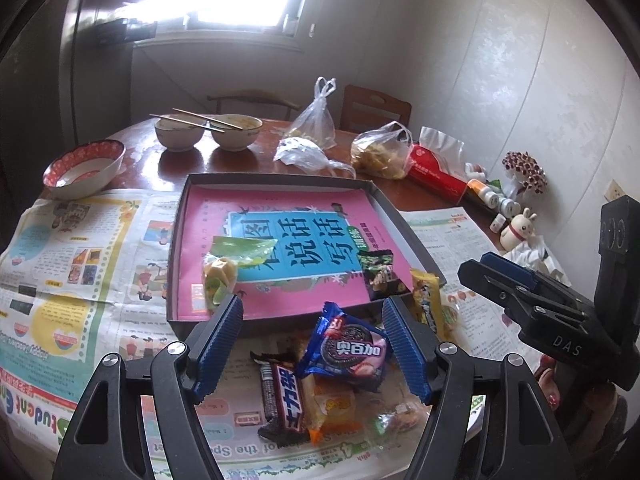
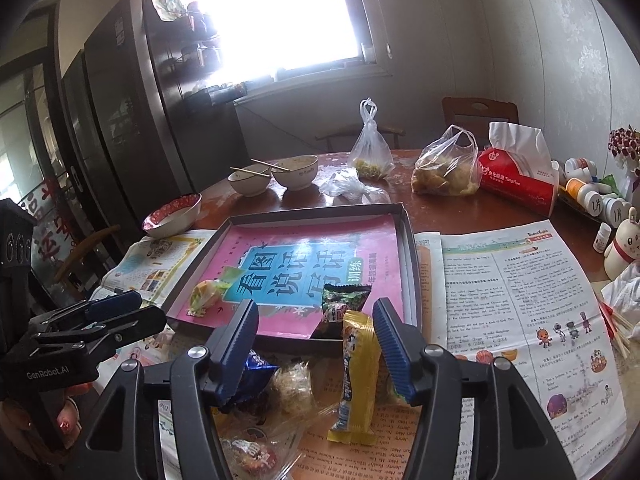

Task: Organize snacks
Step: 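Move both open grippers back to the remaining snack pile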

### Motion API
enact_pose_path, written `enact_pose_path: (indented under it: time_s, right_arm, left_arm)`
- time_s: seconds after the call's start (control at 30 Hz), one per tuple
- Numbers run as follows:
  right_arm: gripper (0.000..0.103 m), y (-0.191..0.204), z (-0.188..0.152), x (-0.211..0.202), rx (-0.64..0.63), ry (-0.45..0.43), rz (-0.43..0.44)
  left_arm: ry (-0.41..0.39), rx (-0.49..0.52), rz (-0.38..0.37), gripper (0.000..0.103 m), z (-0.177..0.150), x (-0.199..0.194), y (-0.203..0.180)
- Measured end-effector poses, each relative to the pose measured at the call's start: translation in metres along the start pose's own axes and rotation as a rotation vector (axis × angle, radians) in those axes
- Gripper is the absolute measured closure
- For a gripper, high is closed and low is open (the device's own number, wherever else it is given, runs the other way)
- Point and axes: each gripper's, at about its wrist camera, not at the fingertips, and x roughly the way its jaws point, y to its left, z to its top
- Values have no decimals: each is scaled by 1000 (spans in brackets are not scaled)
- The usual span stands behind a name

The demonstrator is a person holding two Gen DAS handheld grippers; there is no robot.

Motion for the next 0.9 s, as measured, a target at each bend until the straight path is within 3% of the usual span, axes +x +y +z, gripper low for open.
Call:
enact_pose_path:
  time_s: [0.9]
  right_arm:
    - [44,-14,-22,0,5,51,-27]
  left_arm:
    - [74,84,-33,29,-14,16,-21]
